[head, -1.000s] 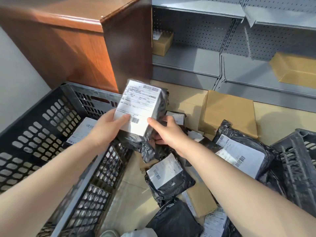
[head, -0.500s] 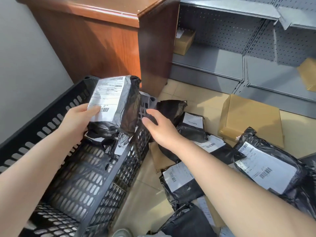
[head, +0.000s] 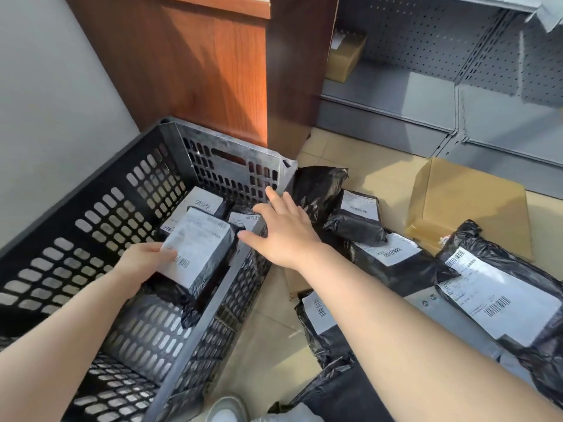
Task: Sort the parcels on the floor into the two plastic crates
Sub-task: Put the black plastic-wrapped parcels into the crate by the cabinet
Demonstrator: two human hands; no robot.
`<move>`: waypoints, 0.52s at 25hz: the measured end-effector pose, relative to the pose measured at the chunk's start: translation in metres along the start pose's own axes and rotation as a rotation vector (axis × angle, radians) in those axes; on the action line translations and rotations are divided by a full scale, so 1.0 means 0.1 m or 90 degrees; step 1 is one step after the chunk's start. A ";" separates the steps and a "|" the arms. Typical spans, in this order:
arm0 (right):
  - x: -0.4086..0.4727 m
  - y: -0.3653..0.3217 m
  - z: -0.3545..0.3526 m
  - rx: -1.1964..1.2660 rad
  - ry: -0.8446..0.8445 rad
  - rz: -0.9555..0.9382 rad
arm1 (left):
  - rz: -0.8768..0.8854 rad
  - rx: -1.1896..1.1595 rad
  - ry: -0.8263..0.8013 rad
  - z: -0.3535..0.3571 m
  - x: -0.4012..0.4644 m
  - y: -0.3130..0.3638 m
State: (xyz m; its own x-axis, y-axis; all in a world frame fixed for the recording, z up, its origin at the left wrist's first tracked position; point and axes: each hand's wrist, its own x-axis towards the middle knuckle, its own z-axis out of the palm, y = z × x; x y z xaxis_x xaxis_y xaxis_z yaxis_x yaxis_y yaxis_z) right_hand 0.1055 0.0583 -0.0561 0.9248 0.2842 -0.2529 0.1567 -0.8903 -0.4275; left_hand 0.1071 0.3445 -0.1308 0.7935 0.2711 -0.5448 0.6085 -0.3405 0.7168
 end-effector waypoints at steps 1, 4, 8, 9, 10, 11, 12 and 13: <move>0.00 -0.01 0.01 -0.007 -0.002 0.001 | -0.012 0.034 -0.001 0.01 0.00 -0.09; 0.01 -0.03 0.01 -0.009 -0.029 0.016 | -0.025 0.081 -0.008 0.05 0.01 -0.39; 0.02 -0.05 -0.02 -0.014 -0.058 0.027 | -0.038 0.113 -0.033 0.13 0.00 -0.61; 0.02 -0.05 -0.02 -0.014 -0.061 0.026 | -0.044 0.118 -0.040 0.14 -0.01 -0.62; 0.02 -0.05 -0.02 -0.014 -0.062 0.026 | -0.051 0.127 -0.050 0.14 -0.03 -0.62; 0.02 -0.04 -0.02 -0.015 -0.062 0.027 | -0.056 0.134 -0.057 0.14 -0.03 -0.63; 0.02 -0.03 -0.02 -0.016 -0.063 0.029 | -0.061 0.143 -0.063 0.13 -0.03 -0.63; 0.03 -0.04 -0.01 -0.017 -0.064 0.030 | -0.063 0.157 -0.071 0.10 -0.03 -0.64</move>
State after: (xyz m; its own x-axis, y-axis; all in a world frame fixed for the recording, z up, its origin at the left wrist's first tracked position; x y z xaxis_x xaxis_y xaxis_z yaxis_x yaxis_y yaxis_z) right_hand 0.1075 0.0621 -0.0543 0.8924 0.2747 -0.3580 0.1244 -0.9124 -0.3900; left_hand 0.0658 0.3560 -0.1794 0.7177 0.2180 -0.6614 0.6561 -0.5301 0.5372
